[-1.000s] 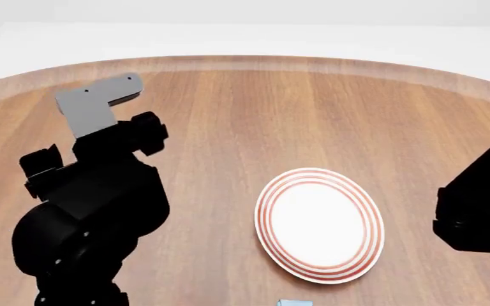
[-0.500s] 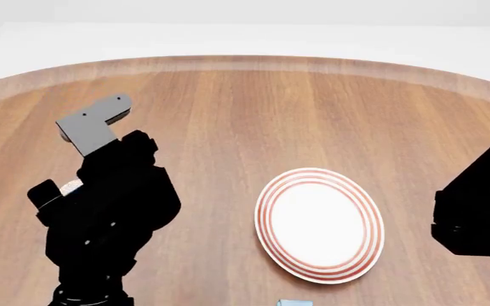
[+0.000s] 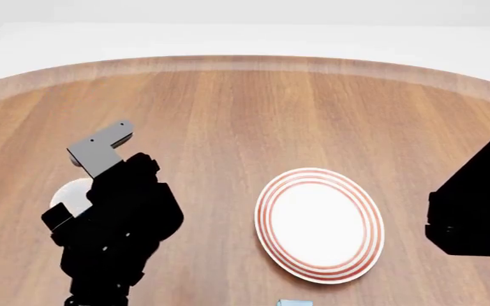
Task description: Pick up the white mug and put it on the plate, and put the chocolate pudding to the right of the plate.
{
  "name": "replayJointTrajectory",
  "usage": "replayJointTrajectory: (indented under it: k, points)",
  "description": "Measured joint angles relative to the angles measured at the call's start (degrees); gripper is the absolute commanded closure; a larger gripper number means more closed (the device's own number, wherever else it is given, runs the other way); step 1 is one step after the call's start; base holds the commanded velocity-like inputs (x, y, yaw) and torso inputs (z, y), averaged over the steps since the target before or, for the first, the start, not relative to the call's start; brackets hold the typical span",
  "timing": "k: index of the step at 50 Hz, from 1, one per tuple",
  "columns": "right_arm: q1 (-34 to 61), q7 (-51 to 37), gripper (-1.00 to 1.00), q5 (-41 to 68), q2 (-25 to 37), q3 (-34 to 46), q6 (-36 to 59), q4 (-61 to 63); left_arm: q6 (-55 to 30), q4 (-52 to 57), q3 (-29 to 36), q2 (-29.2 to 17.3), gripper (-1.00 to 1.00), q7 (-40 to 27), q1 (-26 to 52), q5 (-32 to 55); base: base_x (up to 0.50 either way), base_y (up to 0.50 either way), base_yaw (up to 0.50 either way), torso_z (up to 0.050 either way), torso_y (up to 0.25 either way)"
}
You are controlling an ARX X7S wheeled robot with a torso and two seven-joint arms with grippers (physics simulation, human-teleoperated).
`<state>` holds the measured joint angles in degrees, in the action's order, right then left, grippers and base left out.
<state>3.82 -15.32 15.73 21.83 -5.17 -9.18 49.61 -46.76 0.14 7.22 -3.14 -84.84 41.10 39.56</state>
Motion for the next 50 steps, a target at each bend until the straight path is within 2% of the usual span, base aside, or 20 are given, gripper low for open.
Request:
replayJointTrajectory:
  k: [33,50]
  points:
    - [-0.5,-0.3,-1.00,-0.5,0.4,0.7,-0.9,-0.7,10.6,-8.2,1.2,-1.3,-1.00,6.2,-2.8,2.4,0.00,0.00,0.00,0.000,0.000]
    - [-0.7,-0.6,-1.00,-0.6,0.7,1.2,-1.0,-0.8,16.2,-13.3,-0.2,-1.0,-1.00,8.3,-3.4,4.0,0.00,0.00,0.00,0.000,0.000]
